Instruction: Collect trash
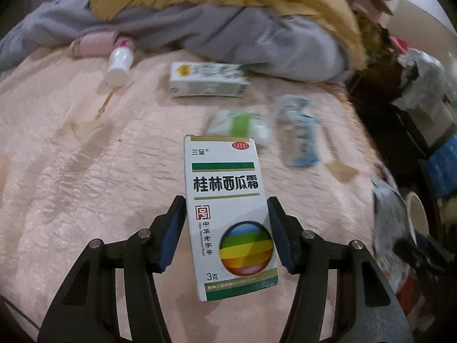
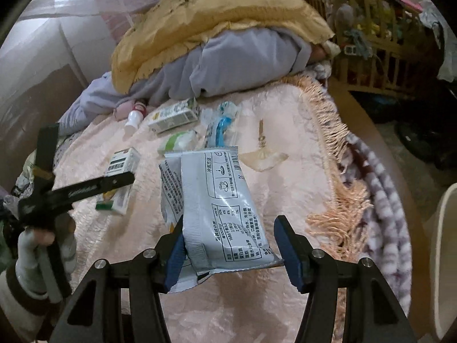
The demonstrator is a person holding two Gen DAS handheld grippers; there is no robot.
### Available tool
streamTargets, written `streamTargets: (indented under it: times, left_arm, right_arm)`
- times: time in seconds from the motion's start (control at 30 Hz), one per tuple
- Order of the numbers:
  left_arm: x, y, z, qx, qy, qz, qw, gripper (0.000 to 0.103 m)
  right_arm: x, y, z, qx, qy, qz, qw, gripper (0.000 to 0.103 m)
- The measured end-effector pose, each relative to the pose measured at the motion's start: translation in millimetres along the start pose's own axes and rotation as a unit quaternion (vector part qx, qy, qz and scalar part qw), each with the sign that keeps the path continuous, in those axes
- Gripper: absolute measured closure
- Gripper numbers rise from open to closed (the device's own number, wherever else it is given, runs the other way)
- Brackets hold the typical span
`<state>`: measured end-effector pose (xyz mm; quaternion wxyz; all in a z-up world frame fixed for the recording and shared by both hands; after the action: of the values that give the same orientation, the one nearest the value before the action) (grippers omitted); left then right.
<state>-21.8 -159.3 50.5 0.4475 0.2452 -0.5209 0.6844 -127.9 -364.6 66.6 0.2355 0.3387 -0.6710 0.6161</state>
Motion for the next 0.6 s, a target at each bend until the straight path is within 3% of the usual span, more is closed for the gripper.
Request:
streamTargets:
  times: [0.33,0.6]
  left_arm:
    - [50,29,86,-0.083,0.046,0.027,0.9951,0.047]
    - [67,49,151,-0.138,0.076,0.037,0.9868,0.047]
  right_arm:
    - [58,5,16,-0.017,0.029,0.050,0.998,0.046]
    - [103,19,54,-0.043,0.064,0.076,0.994,0.046]
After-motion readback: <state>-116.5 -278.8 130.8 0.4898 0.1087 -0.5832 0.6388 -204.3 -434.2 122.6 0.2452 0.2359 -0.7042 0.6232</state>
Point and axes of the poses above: each gripper's, at about its wrist camera, not at the fingertips, and x roughly against the way its jaws point, z to its right, y to its underside, the point moved 5 cm from there along -x, roughly the way its jaws point, and after that the axes turned 9 degrees about x, right-handed, at the moved point
